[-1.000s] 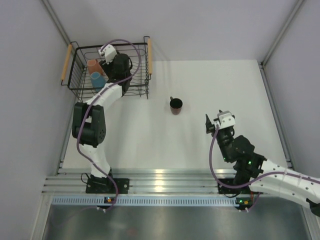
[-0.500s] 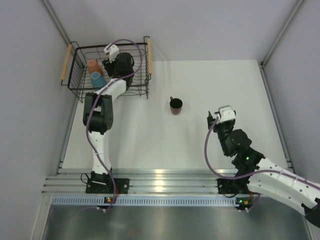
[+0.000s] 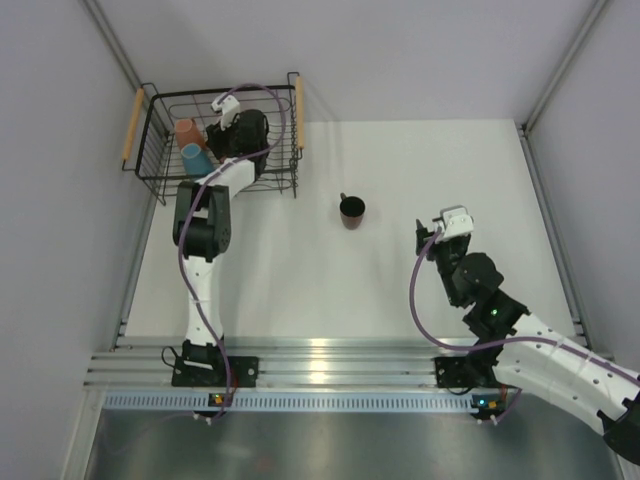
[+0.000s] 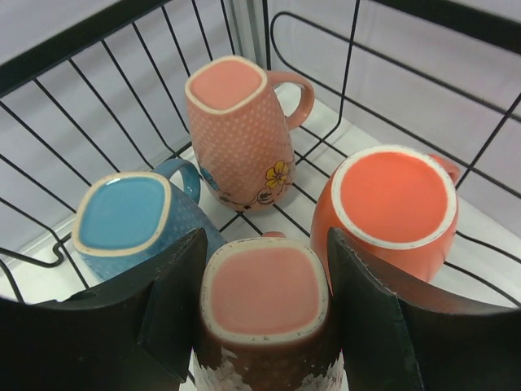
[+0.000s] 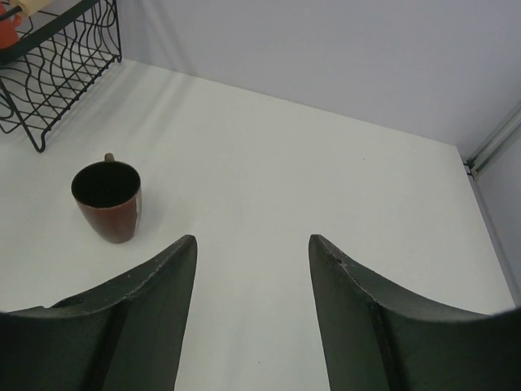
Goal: Load the cups into the dish rack
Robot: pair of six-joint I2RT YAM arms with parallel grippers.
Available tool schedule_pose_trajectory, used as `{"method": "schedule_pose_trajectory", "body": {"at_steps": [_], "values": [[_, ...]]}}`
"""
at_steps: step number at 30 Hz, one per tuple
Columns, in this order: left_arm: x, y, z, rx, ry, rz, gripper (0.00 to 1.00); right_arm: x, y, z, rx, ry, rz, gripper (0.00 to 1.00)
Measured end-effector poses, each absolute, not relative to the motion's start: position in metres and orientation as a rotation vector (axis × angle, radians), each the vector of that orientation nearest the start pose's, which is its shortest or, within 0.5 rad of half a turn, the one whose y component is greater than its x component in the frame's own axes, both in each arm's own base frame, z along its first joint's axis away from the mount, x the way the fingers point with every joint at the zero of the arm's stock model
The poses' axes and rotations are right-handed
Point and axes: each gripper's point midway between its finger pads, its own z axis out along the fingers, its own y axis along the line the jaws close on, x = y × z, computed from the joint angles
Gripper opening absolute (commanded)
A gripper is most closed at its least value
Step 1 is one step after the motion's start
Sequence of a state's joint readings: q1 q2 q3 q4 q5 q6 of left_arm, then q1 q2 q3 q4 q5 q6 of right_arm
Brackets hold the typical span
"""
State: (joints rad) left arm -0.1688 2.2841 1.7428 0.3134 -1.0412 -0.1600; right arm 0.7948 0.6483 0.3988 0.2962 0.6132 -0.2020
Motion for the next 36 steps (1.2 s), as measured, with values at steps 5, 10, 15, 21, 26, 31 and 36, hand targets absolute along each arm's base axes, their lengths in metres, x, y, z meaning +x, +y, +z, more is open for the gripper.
{"method": "schedule_pose_trajectory", "body": {"at_steps": [5,10,15,21,26,31,36], "values": [[0.610,0.049,0.143,-0.703,1.610,0.721,0.00,0.270,0.121,0.241,-0.266,1.506,0.018,0.58],[0.608,0.051,0.132,-0.694,1.638,0.750,0.00,0.270,0.121,0.242,-0.261,1.501,0.030,0.58],[0.608,0.052,0.130,-0.694,1.641,0.759,0.00,0.270,0.122,0.242,-0.263,1.503,0.038,0.59],[0.607,0.053,0.124,-0.679,1.663,0.777,0.00,0.270,0.121,0.240,-0.263,1.505,0.037,0.59],[0.606,0.053,0.123,-0.676,1.667,0.781,0.00,0.271,0.119,0.239,-0.256,1.507,0.035,0.59],[0.606,0.053,0.122,-0.673,1.670,0.784,0.00,0.271,0.119,0.239,-0.254,1.508,0.036,0.59],[0.606,0.053,0.115,-0.666,1.681,0.790,0.27,0.271,0.119,0.239,-0.253,1.508,0.037,0.59]]}}
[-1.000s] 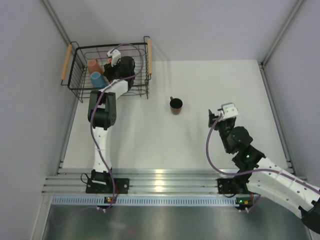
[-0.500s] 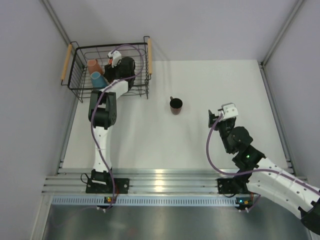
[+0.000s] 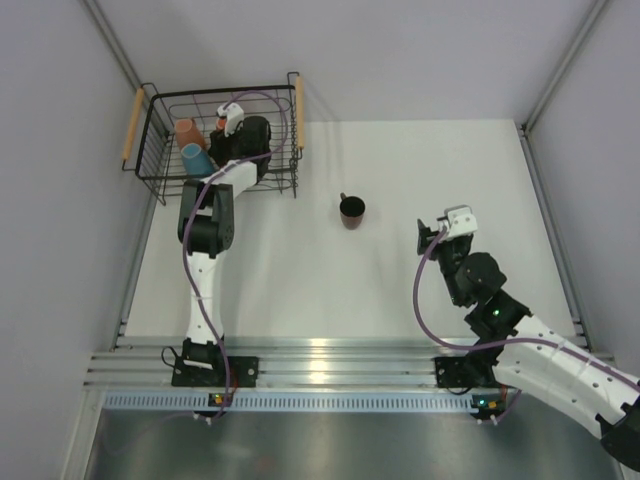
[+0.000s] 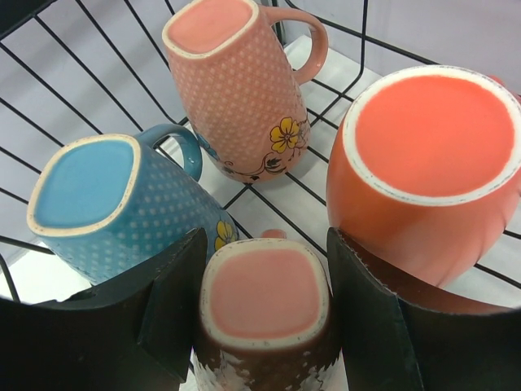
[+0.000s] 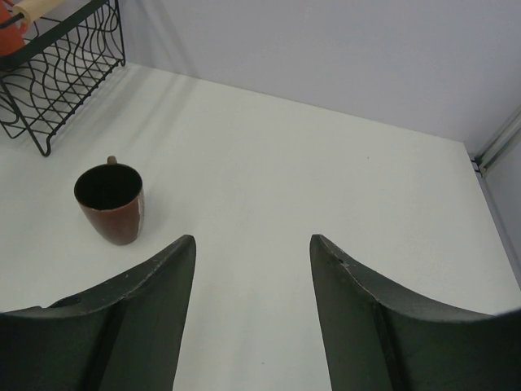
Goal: Load the cups into the dish rack
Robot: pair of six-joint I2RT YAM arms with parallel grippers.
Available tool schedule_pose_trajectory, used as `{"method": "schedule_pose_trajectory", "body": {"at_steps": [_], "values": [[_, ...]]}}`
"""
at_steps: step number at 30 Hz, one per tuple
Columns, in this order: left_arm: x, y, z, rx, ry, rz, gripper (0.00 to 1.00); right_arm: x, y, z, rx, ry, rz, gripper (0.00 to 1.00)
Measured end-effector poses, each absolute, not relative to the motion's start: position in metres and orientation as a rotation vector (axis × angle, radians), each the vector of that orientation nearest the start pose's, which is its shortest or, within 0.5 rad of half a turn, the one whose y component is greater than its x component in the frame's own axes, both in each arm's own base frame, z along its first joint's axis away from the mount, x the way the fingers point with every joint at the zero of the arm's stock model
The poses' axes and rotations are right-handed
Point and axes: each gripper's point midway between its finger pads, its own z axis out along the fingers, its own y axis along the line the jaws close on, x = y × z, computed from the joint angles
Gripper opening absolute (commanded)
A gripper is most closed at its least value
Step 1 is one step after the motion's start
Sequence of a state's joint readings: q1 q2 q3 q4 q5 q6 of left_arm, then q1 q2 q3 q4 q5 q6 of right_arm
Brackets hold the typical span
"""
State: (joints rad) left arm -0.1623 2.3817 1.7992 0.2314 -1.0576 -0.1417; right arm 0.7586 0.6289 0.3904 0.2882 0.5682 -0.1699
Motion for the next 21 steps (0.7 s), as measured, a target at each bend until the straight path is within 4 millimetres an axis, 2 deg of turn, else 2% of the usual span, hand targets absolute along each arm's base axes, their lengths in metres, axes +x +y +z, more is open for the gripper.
{"method": "schedule_pose_trajectory", "body": {"at_steps": [2,3,4,9,21], "values": [[0.6066,0.0526,0.1149,-0.665,1.683,0.789,0.48,0.2718,0.1186,0.2388,-0.251,1.509,0.039,0.59],[0.6067,0.0525,0.1148,-0.664,1.683,0.789,0.65,0.2721,0.1187,0.2385,-0.250,1.510,0.041,0.59],[0.6066,0.0525,0.1149,-0.663,1.683,0.789,0.74,0.2722,0.1191,0.2382,-0.252,1.511,0.043,0.59],[0.6075,0.0516,0.1141,-0.658,1.687,0.782,0.99,0.2725,0.1204,0.2374,-0.256,1.513,0.049,0.59],[0.6074,0.0496,0.1142,-0.664,1.685,0.766,0.99,0.2727,0.1220,0.2374,-0.261,1.512,0.062,0.59]]}}
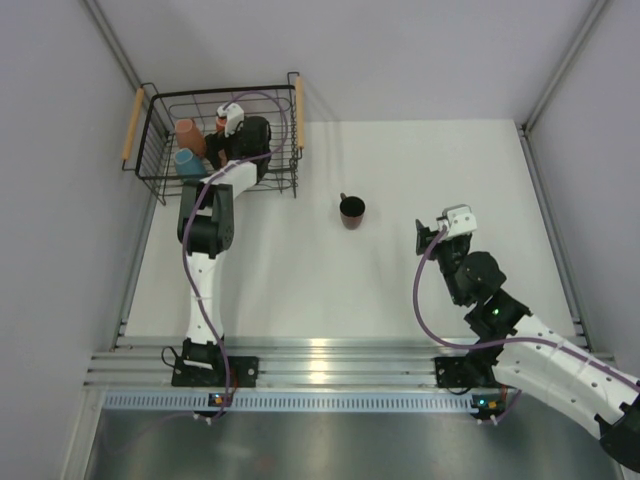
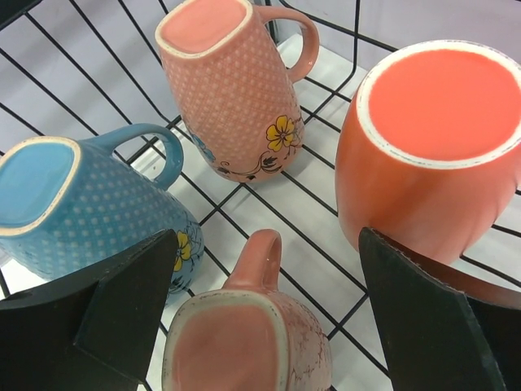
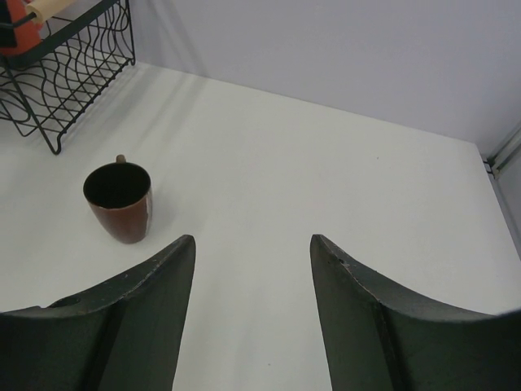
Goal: Load the cups into the dish rack
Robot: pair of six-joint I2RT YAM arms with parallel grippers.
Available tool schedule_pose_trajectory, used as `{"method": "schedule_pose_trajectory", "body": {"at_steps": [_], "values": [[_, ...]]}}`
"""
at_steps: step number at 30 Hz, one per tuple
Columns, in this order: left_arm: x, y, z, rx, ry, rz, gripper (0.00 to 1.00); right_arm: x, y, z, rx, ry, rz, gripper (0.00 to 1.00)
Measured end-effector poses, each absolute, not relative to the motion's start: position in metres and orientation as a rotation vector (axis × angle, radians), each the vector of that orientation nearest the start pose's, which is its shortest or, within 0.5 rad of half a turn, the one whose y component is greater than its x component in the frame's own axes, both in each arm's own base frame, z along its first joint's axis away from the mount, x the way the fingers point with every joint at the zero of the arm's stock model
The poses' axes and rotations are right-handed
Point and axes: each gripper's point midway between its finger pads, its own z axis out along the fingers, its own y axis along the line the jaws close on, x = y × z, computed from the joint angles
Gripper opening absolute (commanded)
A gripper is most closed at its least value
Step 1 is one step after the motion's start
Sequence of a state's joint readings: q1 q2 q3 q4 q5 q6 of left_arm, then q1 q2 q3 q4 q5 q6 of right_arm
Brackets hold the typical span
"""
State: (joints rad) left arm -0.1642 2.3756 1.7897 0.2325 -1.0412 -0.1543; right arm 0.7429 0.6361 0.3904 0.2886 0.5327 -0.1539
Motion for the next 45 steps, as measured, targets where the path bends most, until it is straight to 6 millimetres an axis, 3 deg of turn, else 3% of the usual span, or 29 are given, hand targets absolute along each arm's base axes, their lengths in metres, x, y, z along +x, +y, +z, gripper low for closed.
{"method": "schedule_pose_trajectory", "body": {"at_steps": [4,8,19,24,31,35,39,41,45], "values": [[0.607,0.048,0.119,-0.664,1.679,0.759,0.99,0.273,0.123,0.237,-0.265,1.511,0.067,0.59],[0.607,0.045,0.137,-0.674,1.653,0.741,0.99,0.273,0.123,0.237,-0.264,1.511,0.067,0.59],[0.585,0.039,0.223,-0.737,1.529,0.682,0.99,0.272,0.122,0.237,-0.263,1.512,0.072,0.60],[0.561,0.022,0.282,-0.723,1.464,0.560,0.99,0.272,0.121,0.234,-0.267,1.525,0.067,0.60],[0.535,-0.040,0.392,-0.518,1.379,0.173,0.99,0.269,0.119,0.232,-0.285,1.563,0.051,0.60],[0.519,-0.074,0.428,-0.359,1.382,-0.033,0.99,0.268,0.117,0.243,-0.267,1.554,0.060,0.61],[0.498,-0.105,0.429,-0.211,1.447,-0.205,0.99,0.269,0.117,0.248,-0.253,1.563,0.064,0.61],[0.488,-0.117,0.417,-0.156,1.494,-0.269,0.99,0.271,0.118,0.248,-0.254,1.581,0.059,0.61],[0.465,-0.133,0.377,-0.087,1.616,-0.365,0.99,0.280,0.123,0.248,-0.254,1.634,0.047,0.62]]}}
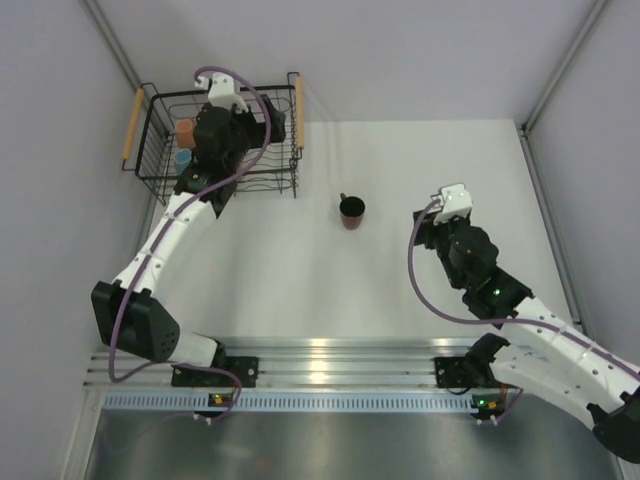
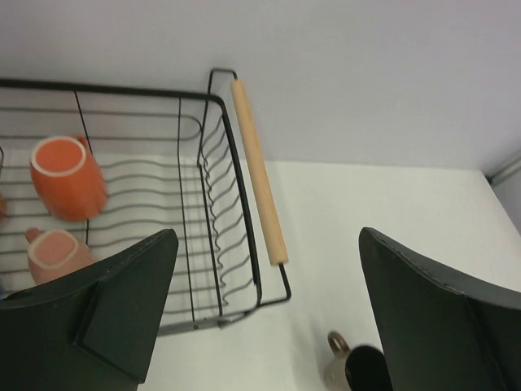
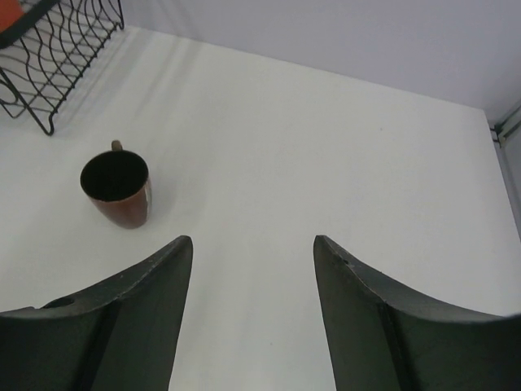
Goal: Load the cups into the dish rack
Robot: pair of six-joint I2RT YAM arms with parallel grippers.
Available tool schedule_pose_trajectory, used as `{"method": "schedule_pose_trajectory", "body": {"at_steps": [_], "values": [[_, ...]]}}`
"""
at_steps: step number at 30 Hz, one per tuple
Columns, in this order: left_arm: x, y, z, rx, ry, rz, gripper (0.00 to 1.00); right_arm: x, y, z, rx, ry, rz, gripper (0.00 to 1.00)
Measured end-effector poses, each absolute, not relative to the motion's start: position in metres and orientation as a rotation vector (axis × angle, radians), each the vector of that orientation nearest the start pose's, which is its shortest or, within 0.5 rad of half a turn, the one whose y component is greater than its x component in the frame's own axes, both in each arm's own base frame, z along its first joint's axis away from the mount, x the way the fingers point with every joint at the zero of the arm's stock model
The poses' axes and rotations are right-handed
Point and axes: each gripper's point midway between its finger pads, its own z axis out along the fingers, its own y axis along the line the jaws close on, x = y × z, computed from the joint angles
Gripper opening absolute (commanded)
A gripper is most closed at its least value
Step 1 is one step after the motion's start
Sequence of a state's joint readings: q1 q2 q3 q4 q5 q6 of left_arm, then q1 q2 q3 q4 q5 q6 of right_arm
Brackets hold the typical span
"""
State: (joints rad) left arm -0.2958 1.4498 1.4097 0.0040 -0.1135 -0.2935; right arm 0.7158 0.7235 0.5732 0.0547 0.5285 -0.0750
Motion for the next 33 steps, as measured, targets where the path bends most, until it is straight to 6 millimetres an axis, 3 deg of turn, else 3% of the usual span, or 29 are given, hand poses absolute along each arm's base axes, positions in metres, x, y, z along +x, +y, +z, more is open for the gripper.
{"method": "schedule_pose_trajectory", "body": {"at_steps": [4,8,14,19,27,33], "values": [[0.441,-0.137,0.339,-0.067,1.725,-0.405,0.99,0.296,0.133,0.240,-0.258,1.724,0.049,0.62],[0.419,-0.132,0.326,-0.059,1.773,-0.404,0.99,0.319,0.144,0.237,-0.257,1.814,0.070,0.60],[0.384,-0.117,0.348,-0.066,1.746,-0.384,0.99,0.357,0.181,0.227,-0.302,1.934,0.152,0.54],[0.364,-0.106,0.369,-0.081,1.703,-0.382,0.99,0.384,0.218,0.198,-0.361,2.043,0.221,0.48],[0.348,-0.094,0.349,-0.110,1.768,-0.369,0.99,0.400,0.250,0.142,-0.432,2.202,0.282,0.39],[0.334,-0.089,0.350,-0.116,1.772,-0.364,0.99,0.398,0.255,0.112,-0.445,2.273,0.295,0.39]]}}
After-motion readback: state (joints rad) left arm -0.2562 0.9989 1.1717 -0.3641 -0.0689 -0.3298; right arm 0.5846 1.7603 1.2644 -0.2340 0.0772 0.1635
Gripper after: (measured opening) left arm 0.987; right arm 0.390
